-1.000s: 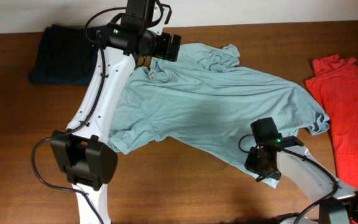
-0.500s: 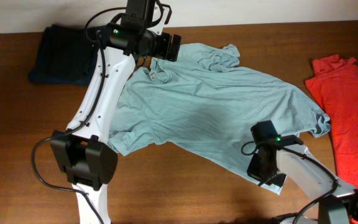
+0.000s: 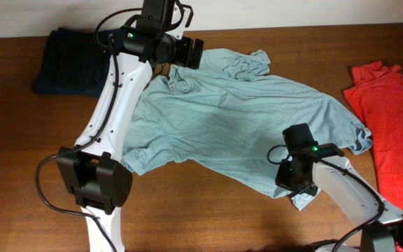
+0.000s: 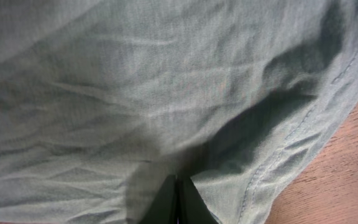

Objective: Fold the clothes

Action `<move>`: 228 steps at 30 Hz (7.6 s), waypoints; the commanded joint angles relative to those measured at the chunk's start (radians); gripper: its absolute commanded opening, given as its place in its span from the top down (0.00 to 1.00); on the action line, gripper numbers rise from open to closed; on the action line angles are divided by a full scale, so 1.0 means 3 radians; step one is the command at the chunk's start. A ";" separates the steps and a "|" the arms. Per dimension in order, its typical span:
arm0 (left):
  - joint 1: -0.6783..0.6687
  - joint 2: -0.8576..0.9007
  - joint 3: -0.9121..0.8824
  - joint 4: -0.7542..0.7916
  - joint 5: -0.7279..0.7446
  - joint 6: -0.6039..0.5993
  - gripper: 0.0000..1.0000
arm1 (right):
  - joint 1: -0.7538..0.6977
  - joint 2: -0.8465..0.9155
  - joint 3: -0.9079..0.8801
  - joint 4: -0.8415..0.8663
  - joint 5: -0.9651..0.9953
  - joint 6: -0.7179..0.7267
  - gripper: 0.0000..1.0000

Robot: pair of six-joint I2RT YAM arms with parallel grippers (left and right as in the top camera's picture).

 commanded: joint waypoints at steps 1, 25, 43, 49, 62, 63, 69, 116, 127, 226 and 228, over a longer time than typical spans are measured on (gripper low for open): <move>0.0020 -0.0092 0.0011 0.0005 0.0037 -0.0020 0.01 | 0.0019 -0.0027 0.0043 -0.0114 -0.0006 -0.0020 0.96; 0.0020 -0.0092 0.0011 0.0005 0.0037 -0.0020 0.01 | 0.0014 -0.0027 0.0376 -0.0656 -0.0010 -0.0174 0.22; 0.0020 -0.0092 0.0011 0.0005 0.0037 -0.0019 0.01 | 0.0019 -0.0023 -0.0173 0.0210 -0.0158 -0.0434 0.34; 0.0020 -0.0092 0.0011 0.0005 0.0037 -0.0019 0.01 | 0.0018 -0.0023 -0.0390 0.0352 -0.0158 -0.0356 0.34; 0.0020 -0.0092 0.0011 0.0006 0.0037 -0.0020 0.01 | 0.0014 -0.0061 -0.0304 0.0053 -0.0245 -0.0032 0.33; 0.0020 -0.0092 0.0011 0.0005 0.0037 -0.0020 0.01 | 0.0014 -0.0075 -0.0249 0.0004 -0.0243 -0.0034 0.33; 0.0020 -0.0092 0.0011 0.0005 0.0037 -0.0020 0.01 | 0.0017 -0.0187 0.0161 -0.0191 -0.0209 -0.0235 0.26; 0.0228 -0.0102 0.0011 -0.0478 -0.0292 -0.0446 0.01 | 0.0013 -0.1162 0.1274 -0.1357 0.0379 -0.0520 0.18; 0.0961 -0.0102 0.0011 -0.0900 -0.0289 -0.0629 0.01 | 0.0013 -0.1261 0.1274 -0.1391 0.0444 -0.0432 0.17; 0.1221 -0.0003 -0.1389 -0.1190 -0.0343 -0.0889 0.01 | -0.1138 -0.0193 -0.0589 0.0028 -0.0456 0.0423 0.96; 0.1219 0.0000 -0.1415 -0.1249 -0.0341 -0.0890 0.01 | -0.1138 -0.0193 -0.0589 0.0028 -0.0444 0.0423 0.96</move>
